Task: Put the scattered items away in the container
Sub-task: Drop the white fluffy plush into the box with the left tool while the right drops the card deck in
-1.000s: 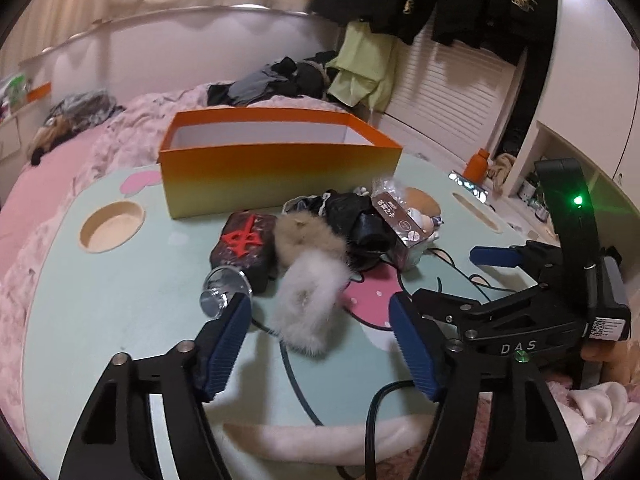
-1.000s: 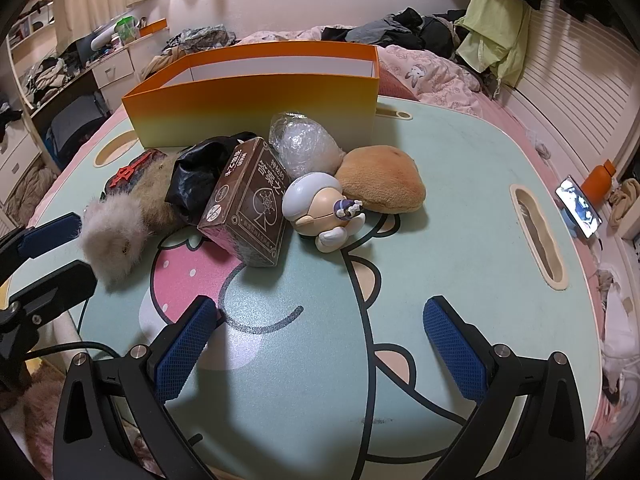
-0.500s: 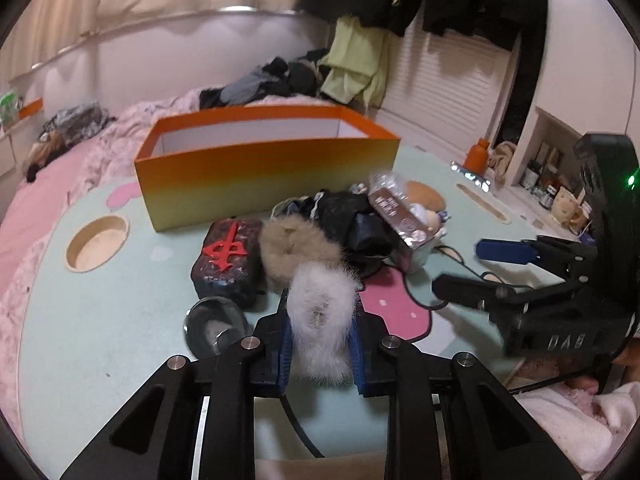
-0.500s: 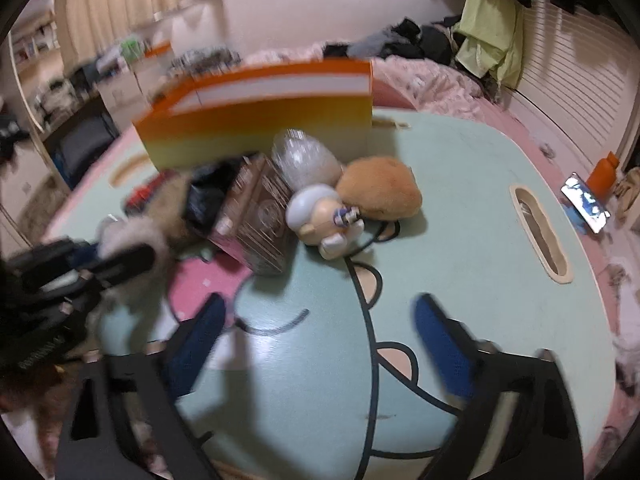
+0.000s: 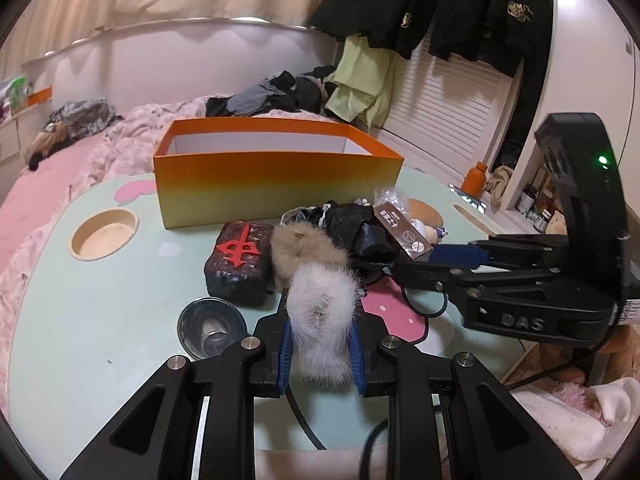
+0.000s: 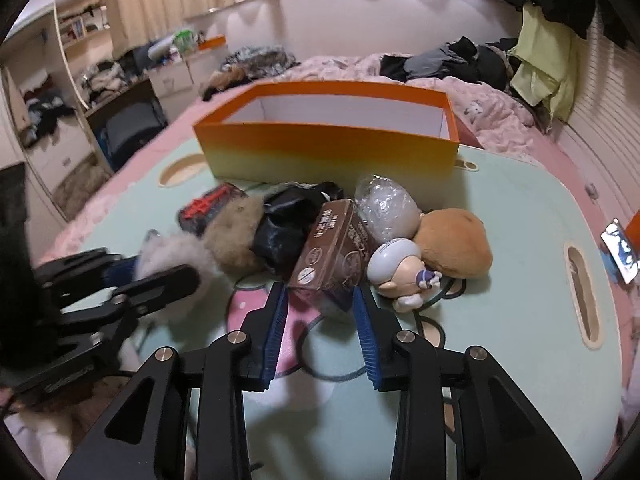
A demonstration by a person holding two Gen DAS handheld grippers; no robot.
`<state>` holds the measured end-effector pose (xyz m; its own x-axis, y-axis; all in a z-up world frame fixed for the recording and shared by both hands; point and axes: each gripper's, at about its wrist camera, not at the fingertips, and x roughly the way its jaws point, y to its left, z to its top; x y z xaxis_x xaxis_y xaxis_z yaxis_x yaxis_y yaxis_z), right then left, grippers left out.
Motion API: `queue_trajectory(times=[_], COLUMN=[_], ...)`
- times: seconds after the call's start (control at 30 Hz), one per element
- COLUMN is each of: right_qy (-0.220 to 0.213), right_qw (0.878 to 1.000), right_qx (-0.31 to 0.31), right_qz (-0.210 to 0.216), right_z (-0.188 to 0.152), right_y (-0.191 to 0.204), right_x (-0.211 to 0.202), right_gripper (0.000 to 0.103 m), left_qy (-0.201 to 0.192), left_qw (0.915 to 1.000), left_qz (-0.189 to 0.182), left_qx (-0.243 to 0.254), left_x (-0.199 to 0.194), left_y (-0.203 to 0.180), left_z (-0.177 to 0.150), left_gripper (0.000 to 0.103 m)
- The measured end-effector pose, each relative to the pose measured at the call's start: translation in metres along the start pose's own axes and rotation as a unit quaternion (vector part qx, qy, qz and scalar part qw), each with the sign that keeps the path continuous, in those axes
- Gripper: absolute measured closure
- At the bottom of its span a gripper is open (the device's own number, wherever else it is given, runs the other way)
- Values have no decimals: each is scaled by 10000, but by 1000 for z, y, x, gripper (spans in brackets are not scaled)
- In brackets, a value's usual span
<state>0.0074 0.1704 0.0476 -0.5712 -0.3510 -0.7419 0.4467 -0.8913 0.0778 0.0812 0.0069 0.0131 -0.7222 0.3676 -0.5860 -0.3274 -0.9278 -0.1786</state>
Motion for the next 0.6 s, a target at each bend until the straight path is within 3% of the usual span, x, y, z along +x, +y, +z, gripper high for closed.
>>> queue_trajectory(times=[0.03,0.07,0.37,0.5,0.6], right_qy=[-18,-40,-788,-1108,-1253], right_qw=[10000,9999,9950,9896,9887], right_qx=[56,118,383,572,611], right_qz=[-4,34,475,718,553], right_z=[0,0,-8,16,45], right_y=[-1,-4,-18,-25,-30], right_x=[1,0,-37,-46,-39], right_gripper=[80,82,82,82,82], left_qy=[-14,-32,-430,-662,-594], left_qw=[10000,10000,9991,9976,9971], left_qz=[6,12,24,19,93], left_qx=[-3,-12,-62,-213,-473], left_x=[-1,-2,-24,-26,-11], left_y=[0,1,10,23,38], left_z=[0,0,26,64,96], left_gripper=[81,81,81,81,81])
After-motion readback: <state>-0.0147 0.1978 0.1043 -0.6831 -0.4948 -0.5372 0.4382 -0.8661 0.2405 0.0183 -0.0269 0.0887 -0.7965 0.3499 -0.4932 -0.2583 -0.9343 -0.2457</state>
